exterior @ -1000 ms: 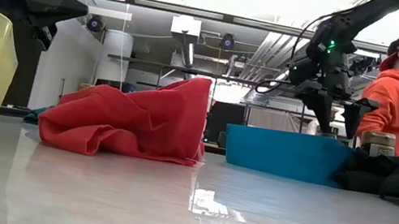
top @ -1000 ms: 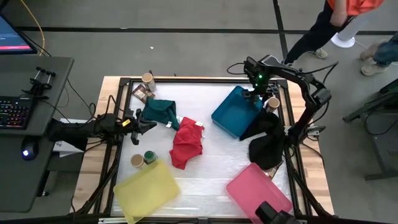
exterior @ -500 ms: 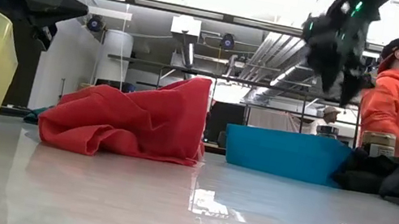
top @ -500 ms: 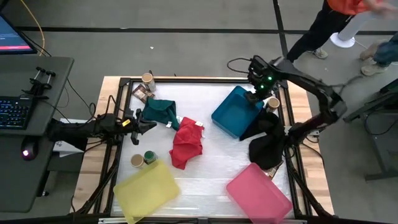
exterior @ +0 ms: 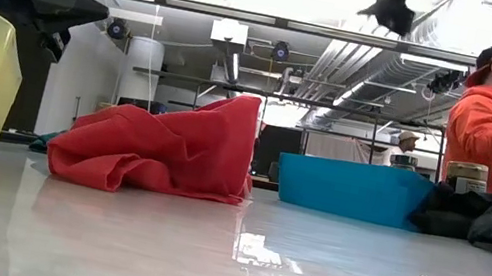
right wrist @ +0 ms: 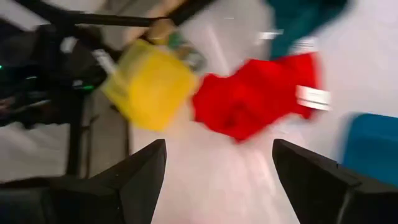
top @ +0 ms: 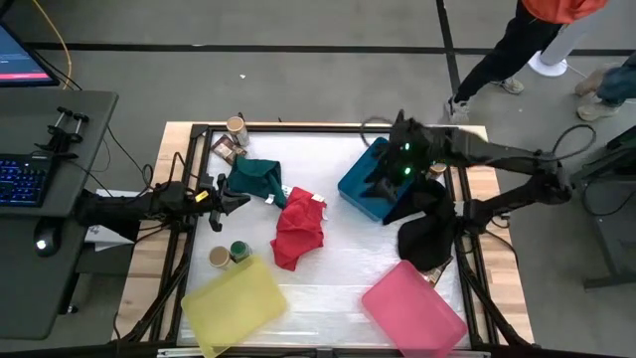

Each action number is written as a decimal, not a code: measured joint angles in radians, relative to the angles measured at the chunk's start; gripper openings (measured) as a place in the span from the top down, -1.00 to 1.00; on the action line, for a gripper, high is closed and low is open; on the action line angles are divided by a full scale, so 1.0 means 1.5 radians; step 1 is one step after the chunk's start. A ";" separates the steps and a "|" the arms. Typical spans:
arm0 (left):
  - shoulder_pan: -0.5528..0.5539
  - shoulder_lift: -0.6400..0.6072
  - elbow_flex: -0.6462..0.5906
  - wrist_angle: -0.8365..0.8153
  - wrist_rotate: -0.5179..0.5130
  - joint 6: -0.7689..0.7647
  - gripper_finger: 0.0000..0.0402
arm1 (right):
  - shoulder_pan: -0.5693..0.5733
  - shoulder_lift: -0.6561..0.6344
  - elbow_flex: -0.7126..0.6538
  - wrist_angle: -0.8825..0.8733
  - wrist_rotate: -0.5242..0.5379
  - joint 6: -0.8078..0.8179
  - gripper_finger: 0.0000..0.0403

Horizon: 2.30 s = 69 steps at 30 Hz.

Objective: Sort spices by type
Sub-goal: Put the green seasoning bottle into the blue bin

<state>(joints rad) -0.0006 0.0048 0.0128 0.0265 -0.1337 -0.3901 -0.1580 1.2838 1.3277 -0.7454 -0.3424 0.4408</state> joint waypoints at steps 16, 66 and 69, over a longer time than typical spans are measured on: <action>-0.001 0.001 0.000 0.087 -0.009 -0.347 1.00 | 0.217 0.102 0.000 0.215 0.298 0.311 -0.44; -0.285 0.622 0.618 -0.611 0.065 -0.163 -0.21 | 0.218 0.059 -0.001 0.013 0.328 0.207 -0.44; -0.349 0.636 0.583 -0.574 0.017 -0.190 -0.21 | 0.217 0.059 -0.001 0.009 0.328 0.200 -0.44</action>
<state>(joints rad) -0.5240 0.9585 0.8876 -0.8351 -0.1083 -0.6756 0.1682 1.3724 1.3270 -0.7317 0.1497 0.7406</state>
